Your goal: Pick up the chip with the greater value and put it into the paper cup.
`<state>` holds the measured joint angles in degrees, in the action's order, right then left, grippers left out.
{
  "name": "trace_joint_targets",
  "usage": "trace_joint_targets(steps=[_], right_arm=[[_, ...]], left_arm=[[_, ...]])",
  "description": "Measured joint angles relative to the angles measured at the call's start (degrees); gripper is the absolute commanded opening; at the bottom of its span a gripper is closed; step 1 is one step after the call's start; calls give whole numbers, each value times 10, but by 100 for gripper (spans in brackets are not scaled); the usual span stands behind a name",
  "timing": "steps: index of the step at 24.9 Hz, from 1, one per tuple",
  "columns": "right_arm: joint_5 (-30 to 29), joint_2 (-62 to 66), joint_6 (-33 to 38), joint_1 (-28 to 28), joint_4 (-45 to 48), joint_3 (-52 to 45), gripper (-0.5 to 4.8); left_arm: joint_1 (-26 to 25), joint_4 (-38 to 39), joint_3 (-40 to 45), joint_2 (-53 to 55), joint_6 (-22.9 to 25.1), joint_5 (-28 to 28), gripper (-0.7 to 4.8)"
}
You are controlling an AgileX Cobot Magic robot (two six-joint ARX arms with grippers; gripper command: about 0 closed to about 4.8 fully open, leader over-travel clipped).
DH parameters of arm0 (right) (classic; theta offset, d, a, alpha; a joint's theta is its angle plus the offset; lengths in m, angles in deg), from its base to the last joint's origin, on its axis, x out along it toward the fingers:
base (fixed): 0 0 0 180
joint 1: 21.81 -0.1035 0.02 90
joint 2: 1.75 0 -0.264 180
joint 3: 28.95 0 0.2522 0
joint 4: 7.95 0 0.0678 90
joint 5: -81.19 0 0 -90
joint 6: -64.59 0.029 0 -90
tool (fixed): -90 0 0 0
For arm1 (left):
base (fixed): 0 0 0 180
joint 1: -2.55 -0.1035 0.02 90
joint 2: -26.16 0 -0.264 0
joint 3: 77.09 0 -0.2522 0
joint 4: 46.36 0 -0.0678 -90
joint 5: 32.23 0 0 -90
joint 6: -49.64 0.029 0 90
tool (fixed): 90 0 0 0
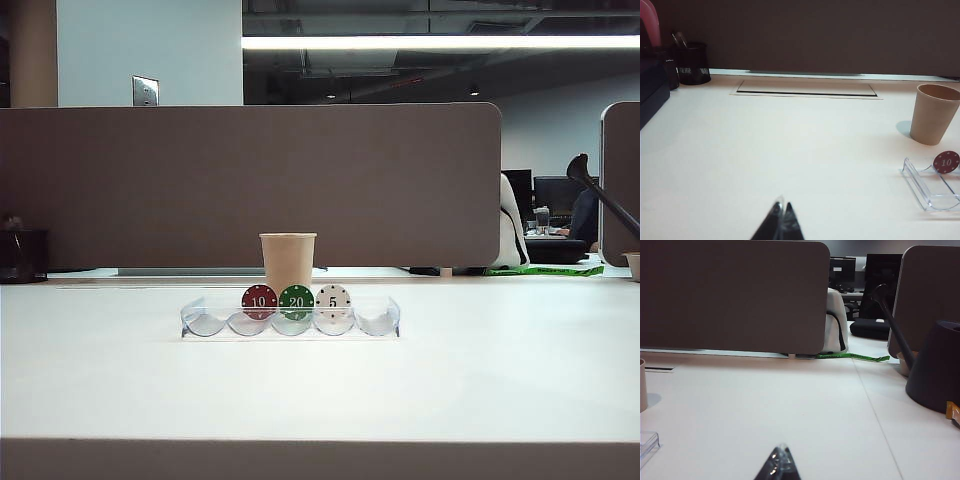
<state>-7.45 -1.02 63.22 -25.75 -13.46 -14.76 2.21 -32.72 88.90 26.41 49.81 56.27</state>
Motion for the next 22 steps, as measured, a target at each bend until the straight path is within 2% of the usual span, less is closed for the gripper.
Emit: trace_joint_targets(steps=[22], right_arm=[[0,0,0,0,-20,22,-6]], left_arm=[[0,-23,-1,0,0,-10,-5]])
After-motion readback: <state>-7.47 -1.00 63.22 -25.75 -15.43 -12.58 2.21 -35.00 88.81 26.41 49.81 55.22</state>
